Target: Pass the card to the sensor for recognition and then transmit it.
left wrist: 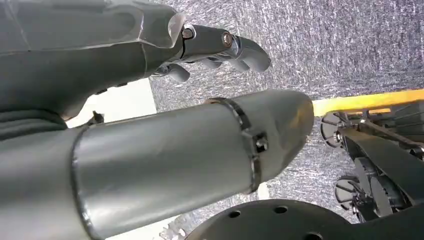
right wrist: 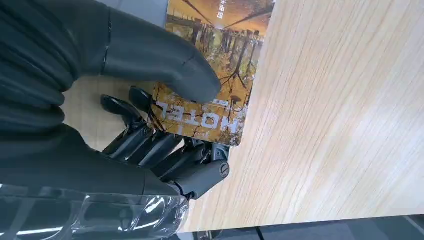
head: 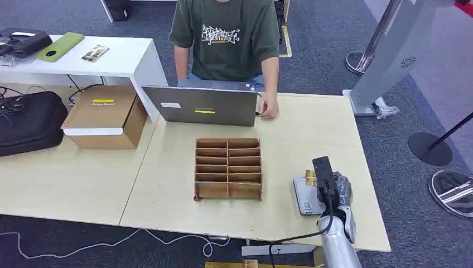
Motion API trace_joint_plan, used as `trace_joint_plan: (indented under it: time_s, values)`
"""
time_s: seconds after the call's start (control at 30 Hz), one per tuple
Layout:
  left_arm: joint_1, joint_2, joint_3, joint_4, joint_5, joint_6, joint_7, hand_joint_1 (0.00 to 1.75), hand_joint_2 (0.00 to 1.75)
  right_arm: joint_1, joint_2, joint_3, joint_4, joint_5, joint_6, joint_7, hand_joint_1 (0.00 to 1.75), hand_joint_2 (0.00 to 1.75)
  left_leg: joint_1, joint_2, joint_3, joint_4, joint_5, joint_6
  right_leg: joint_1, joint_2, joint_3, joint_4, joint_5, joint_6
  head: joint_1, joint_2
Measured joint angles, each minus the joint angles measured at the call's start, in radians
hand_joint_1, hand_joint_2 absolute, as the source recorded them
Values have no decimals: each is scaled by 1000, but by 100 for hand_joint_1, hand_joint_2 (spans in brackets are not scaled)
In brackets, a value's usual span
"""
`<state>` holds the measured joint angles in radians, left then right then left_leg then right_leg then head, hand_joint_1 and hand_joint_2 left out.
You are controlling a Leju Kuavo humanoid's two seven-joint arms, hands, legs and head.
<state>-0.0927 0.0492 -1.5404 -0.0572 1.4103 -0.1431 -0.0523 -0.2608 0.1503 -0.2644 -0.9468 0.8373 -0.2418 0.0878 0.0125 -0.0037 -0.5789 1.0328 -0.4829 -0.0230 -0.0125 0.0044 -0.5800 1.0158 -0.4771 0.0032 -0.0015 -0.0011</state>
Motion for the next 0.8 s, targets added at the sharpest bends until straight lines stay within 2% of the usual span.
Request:
trace_joint_plan:
  time_s: [0.07, 0.23, 0.37, 0.47, 0.57, 0.7, 0.8]
  values:
    - [0, 0, 0, 0, 3, 0, 0, 0, 0, 1, 0, 4, -3, -1, -27, -27, 175, 175, 0, 0, 0, 0, 0, 0, 0, 0, 0, 0, 0, 0, 0, 0]
    - [1, -1, 0, 0, 18, 6, -3, 0, 0, 28, 9, 17, -60, -16, -154, -145, 175, 175, 0, -2, -1, 0, 0, 0, 0, -2, 0, 0, 0, 0, 0, 0]
    - [1, -2, 0, 0, 20, 7, -11, 0, 0, 75, 27, 34, -155, 38, -231, -173, 175, 175, 0, -2, -2, 0, 0, 0, 0, -1, -1, 0, 0, 0, 0, 0]
    - [2, -5, 0, 0, 21, 8, -21, 0, 0, 100, 34, 48, -217, 158, -347, -168, 175, 175, 0, -2, -3, 0, 0, 0, 0, -1, -2, 0, -1, 0, 0, 0]
    - [2, -7, 0, 0, 23, 8, -22, 0, 0, 120, 39, 60, -261, 252, -422, -161, 175, 175, 0, -2, -3, 0, 0, 0, 0, -1, -2, 0, -1, 0, 0, 0]
    - [2, -9, 0, 0, 19, 9, -24, 0, 0, 140, 49, 60, -323, 415, -435, -166, 175, 175, 0, -2, -3, 0, 0, 0, 0, -1, -2, 0, -1, 0, 0, 0]
    - [2, -9, 0, 0, 11, 10, -27, 0, 0, 156, 62, 56, -386, 630, -436, -139, 175, 175, 0, -2, -3, 0, 0, 0, 0, -1, -2, 0, -1, 0, 0, 0]
